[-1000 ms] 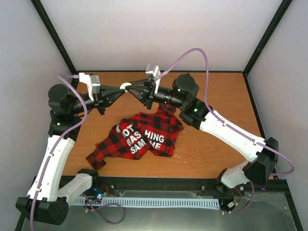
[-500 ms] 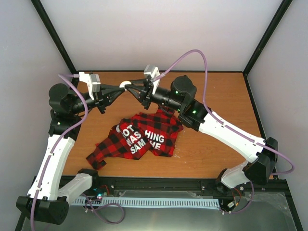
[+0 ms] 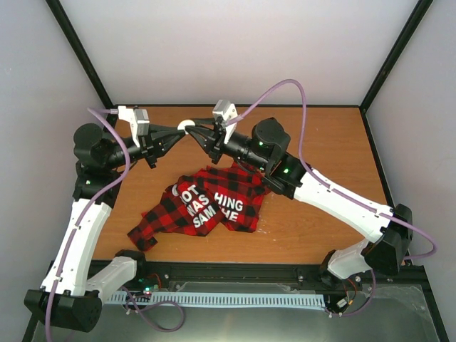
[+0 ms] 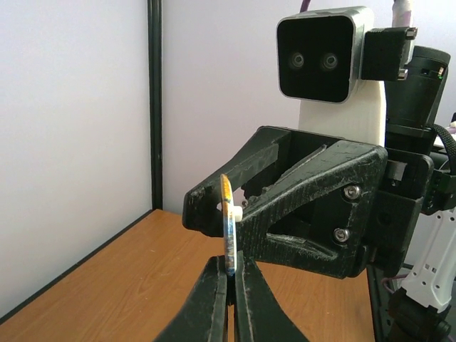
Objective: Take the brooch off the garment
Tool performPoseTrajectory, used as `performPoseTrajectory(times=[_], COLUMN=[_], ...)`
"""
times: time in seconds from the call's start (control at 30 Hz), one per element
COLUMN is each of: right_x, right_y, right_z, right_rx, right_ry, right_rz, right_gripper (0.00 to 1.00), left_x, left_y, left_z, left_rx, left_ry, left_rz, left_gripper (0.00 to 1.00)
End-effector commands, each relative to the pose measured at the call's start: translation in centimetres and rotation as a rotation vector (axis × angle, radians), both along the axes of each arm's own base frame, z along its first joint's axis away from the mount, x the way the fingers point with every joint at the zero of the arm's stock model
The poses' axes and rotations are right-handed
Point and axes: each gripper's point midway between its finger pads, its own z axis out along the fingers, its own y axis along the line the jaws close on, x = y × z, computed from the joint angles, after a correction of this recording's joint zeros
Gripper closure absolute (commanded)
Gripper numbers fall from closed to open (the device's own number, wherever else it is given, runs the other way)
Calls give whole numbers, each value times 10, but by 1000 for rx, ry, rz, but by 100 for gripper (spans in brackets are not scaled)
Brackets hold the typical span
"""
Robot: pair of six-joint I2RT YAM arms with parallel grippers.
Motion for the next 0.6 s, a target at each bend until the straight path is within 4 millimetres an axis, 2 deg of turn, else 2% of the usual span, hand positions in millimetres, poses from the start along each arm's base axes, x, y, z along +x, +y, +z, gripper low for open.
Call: performPoseTrajectory(times=[0.0, 0.57], right_x=[27, 39], right_y=[-10, -23], right_z=[-16, -12], right_rx=[-32, 17], right_ry=[9, 3], right_rz=[-151, -263], right_gripper=[77, 77], left_x=[-34, -35], left_y=[-8, -9], left_z=[12, 12], left_rx=[2, -5], left_ry=[-34, -5], left_rz=[-144, -164], left_gripper=[99, 99])
